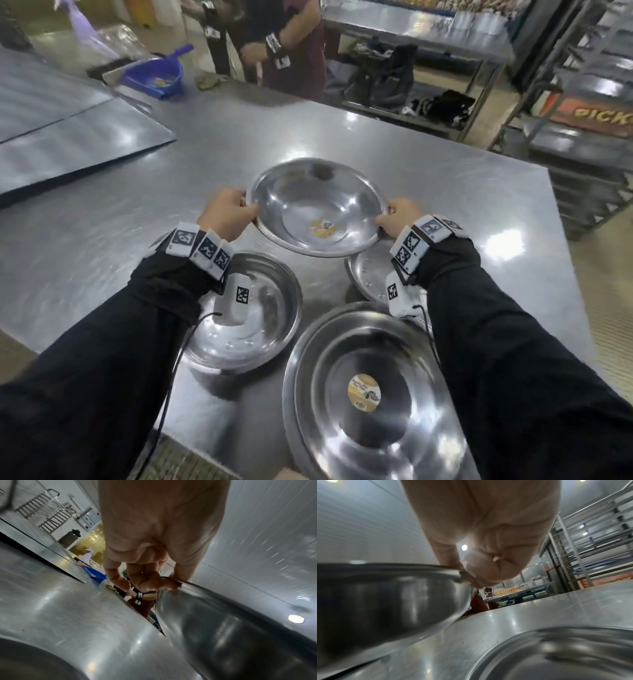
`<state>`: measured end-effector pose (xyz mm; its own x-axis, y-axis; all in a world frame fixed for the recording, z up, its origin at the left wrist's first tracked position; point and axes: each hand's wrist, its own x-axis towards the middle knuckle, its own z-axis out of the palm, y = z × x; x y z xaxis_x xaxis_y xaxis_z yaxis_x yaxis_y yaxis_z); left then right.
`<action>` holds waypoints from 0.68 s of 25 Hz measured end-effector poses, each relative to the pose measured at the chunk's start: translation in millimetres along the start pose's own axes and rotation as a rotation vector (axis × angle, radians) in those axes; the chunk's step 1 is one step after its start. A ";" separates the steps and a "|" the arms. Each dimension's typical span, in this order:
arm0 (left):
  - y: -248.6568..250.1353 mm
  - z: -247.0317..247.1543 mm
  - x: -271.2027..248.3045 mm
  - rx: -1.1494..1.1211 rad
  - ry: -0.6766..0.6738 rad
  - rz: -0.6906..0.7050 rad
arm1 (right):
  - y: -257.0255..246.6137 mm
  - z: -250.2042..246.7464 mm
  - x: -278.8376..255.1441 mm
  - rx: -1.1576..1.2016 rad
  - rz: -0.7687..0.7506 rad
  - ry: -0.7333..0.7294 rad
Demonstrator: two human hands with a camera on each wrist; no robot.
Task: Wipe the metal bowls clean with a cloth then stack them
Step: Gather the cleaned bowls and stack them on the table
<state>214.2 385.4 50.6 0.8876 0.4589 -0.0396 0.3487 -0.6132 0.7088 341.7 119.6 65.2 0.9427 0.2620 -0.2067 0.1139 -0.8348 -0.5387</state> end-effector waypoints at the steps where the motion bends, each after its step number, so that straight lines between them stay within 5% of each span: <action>1: 5.8 -0.9 -21.7 -0.009 -0.003 0.029 | 6.3 -4.2 -29.1 -0.012 0.017 0.019; 10: -11.7 23.0 -203.2 0.069 -0.181 0.282 | 71.0 18.2 -263.6 0.021 0.239 0.151; 17: -33.5 44.8 -246.8 0.123 -0.281 0.310 | 111.9 59.6 -323.5 -0.033 0.308 0.193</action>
<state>-3.0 263.9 5.1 0.9975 0.0587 -0.0403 0.0710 -0.7745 0.6286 30.8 -29.7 23.2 0.9758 -0.0978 -0.1955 -0.1776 -0.8762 -0.4480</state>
